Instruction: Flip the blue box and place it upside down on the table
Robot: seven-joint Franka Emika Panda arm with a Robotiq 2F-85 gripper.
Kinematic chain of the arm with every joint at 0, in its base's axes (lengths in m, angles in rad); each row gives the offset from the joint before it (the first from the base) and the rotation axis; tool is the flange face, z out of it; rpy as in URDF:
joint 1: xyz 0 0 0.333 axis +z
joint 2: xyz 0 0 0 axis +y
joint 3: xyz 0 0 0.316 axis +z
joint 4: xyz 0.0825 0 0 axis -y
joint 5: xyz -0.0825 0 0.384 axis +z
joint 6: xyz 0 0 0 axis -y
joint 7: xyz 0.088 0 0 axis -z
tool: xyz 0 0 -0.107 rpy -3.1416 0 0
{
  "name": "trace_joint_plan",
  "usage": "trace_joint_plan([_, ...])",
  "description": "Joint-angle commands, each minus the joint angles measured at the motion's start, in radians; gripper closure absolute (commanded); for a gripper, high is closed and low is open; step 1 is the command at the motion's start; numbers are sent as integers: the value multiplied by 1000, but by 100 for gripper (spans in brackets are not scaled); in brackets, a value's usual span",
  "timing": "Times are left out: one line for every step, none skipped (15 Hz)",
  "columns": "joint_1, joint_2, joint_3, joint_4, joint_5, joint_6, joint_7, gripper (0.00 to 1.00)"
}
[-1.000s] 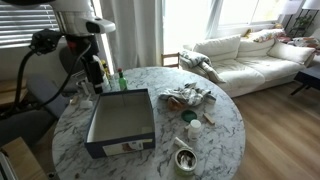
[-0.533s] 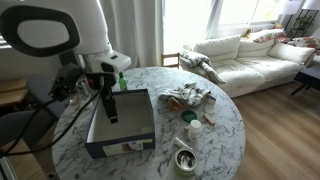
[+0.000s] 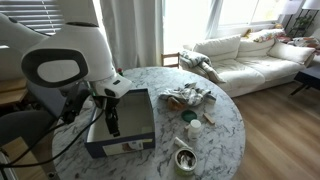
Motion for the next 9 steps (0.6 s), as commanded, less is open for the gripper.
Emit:
trace_joint_plan([-2, -1, 2, 2, 1, -3, 0, 0])
trace_joint_plan([-2, -2, 2, 2, 1, -3, 0, 0])
trace_joint_plan([-2, -2, 2, 2, 1, -3, 1, 0])
trace_joint_plan([-2, -2, 2, 2, 1, -3, 1, 0])
trace_joint_plan([-5, 9, -2, 0, 6, 14, 6, 0])
trace_joint_plan([-6, 15, -4, 1, 4, 23, 4, 0])
trace_joint_plan([3, 23, -14, -2, 41, 48, -24, 0])
trace_joint_plan([5, 30, -19, -5, 58, 76, -34, 0])
trace_joint_plan([3, 44, -24, -7, 68, 128, -46, 0])
